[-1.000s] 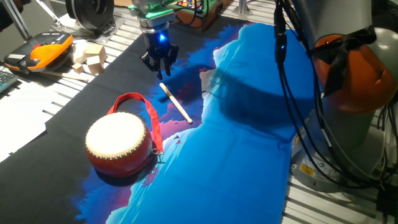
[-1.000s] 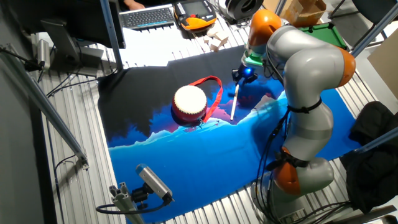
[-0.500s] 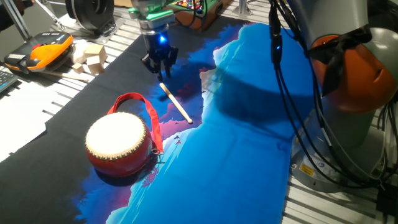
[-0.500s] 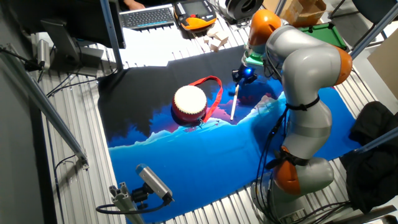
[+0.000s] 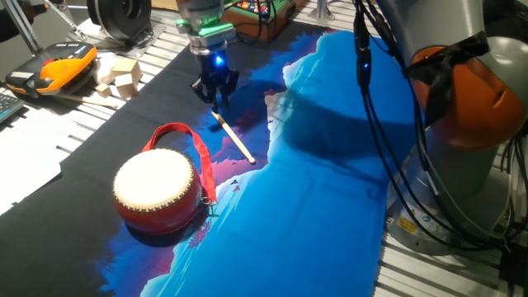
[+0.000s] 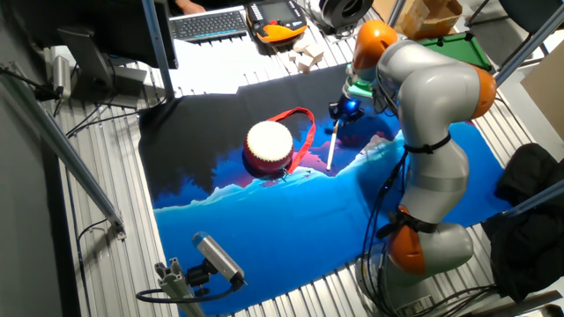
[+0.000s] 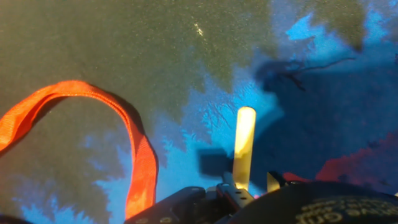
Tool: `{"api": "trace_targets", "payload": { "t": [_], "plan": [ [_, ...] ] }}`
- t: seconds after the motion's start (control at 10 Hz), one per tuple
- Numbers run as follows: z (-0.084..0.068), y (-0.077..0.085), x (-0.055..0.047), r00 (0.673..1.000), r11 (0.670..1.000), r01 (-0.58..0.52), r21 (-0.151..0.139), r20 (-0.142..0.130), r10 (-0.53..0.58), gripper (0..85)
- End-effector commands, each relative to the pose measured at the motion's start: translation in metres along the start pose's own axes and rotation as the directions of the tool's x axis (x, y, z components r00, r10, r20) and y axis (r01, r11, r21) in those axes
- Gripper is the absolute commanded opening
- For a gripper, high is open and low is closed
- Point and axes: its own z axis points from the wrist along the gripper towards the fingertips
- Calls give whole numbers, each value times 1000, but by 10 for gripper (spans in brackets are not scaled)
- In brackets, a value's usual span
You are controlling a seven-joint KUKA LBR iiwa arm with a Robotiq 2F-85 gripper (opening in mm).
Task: Play the drum
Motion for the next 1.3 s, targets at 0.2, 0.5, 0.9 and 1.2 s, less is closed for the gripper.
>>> {"api": "trace_targets", "payload": {
  "t": [0.2, 0.5, 0.9, 1.2],
  "plan": [
    [12, 0, -1, 1000, 1000, 10, 10, 9, -10, 340],
    [24, -4, 1, 1000, 1000, 16, 18, 21, -17, 340],
    [29, -4, 0, 1000, 1000, 18, 16, 23, -18, 340],
    [33, -5, -2, 1000, 1000, 23, 5, 5, -23, 340]
  ]
}}
